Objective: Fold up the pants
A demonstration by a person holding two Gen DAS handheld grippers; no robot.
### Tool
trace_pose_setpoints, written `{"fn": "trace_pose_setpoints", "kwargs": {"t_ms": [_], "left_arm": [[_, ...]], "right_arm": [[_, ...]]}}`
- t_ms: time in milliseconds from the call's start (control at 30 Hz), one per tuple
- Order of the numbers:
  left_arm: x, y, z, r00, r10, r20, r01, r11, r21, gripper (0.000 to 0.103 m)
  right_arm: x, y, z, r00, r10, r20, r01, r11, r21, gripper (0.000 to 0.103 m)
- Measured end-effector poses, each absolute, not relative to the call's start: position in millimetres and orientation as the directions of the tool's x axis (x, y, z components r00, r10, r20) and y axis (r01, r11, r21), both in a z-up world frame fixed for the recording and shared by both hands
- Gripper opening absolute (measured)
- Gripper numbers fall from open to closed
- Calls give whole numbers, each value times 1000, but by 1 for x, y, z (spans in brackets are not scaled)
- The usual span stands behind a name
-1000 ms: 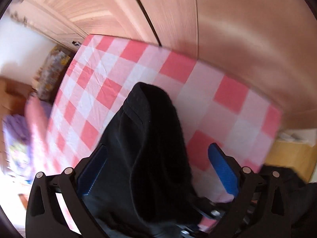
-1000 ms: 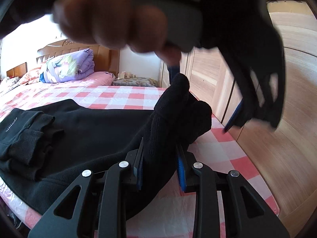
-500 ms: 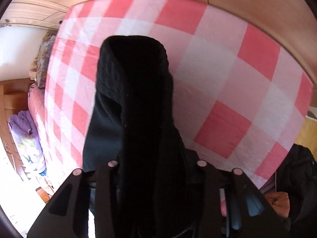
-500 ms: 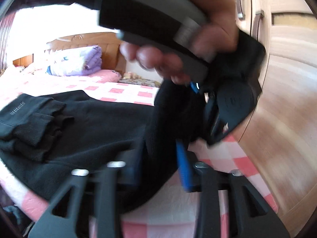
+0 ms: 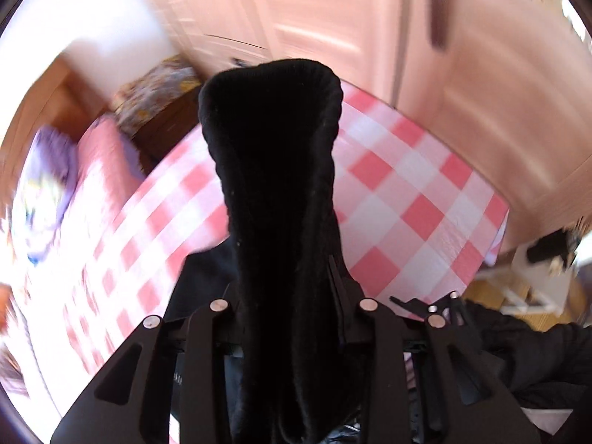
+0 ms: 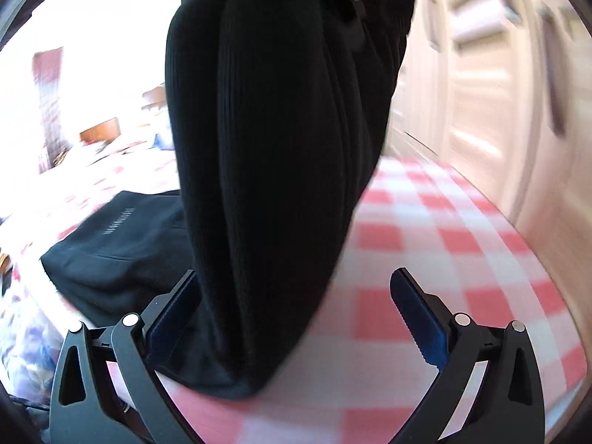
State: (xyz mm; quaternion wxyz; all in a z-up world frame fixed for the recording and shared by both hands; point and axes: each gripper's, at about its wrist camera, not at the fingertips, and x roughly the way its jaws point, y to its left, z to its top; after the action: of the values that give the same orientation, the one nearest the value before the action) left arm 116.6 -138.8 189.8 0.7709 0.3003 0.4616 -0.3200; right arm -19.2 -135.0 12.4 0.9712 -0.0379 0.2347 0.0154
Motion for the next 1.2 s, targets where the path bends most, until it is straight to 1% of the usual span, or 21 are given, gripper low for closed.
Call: {"fn": "trace_pose_setpoints", "kwargs": {"t_ms": [67,133,167,233,267,333,400,467,500,567,600,633,733,900,967,1000,1033,1100,1133,1200], "left_arm": [[113,-91,212,379,-265,-886,732,672,112,26],[117,-30,221,397,-312,-863,677,735,46,26],[121,-1,218,399,-336,-853,648,761,4,25],[132,69,202,390,-401,-829,577,808,-119,25],[137,99,185,380,-426,-821,536,825,-180,25],[147,155,135,341,-465,-817,443,846,-297,25],[158,196,76,303,-508,-807,353,846,-400,25],[166,221,21,274,-539,-796,279,837,-471,25],[167,233,1,289,-583,-759,255,811,-526,27],[164,250,-11,313,-691,-651,242,721,-649,27],[161,256,-11,326,-714,-619,239,696,-677,27],[159,257,-10,342,-718,-606,241,690,-682,27],[151,251,-7,376,-690,-619,246,718,-651,25],[137,228,13,434,-597,-675,275,801,-531,21],[135,223,13,442,-564,-698,276,826,-492,21],[136,222,10,437,-554,-708,273,832,-483,21],[138,223,8,425,-555,-716,268,832,-486,21],[141,228,1,407,-568,-715,251,822,-511,27],[143,230,-4,400,-569,-719,233,821,-521,37],[147,233,-12,390,-585,-711,220,809,-545,40]], "right_arm": [[-8,-106,9,881,-10,-472,-79,982,-169,98],[-2,-80,1,884,-83,-459,-66,952,-298,98],[0,-72,-3,889,-114,-444,-51,938,-343,98],[5,-66,-6,890,-149,-431,-22,930,-368,98],[6,-68,-8,886,-160,-436,-10,932,-362,98],[13,-73,-12,871,-167,-462,1,941,-338,98],[18,-72,-18,861,-165,-482,-9,941,-337,98],[14,-69,-18,867,-173,-468,-6,934,-357,98],[13,-68,-19,868,-176,-463,-7,930,-366,98],[11,-72,-20,867,-170,-468,-13,932,-362,98],[10,-74,-21,867,-168,-470,-13,934,-357,98],[10,-75,-22,866,-170,-471,-10,935,-355,98],[8,-75,-19,873,-181,-453,4,931,-364,98],[-3,-65,-16,912,-195,-362,28,907,-419,98],[-4,-61,-18,920,-182,-347,9,896,-445,90],[-5,-57,-20,927,-190,-323,13,877,-480,89],[-7,-52,-22,935,-202,-292,23,855,-519,89],[-11,-44,-27,951,-210,-229,36,806,-590,89],[-12,-40,-29,957,-206,-206,36,785,-618,89],[-16,-33,-31,966,-194,-173,36,757,-652,89]]}}
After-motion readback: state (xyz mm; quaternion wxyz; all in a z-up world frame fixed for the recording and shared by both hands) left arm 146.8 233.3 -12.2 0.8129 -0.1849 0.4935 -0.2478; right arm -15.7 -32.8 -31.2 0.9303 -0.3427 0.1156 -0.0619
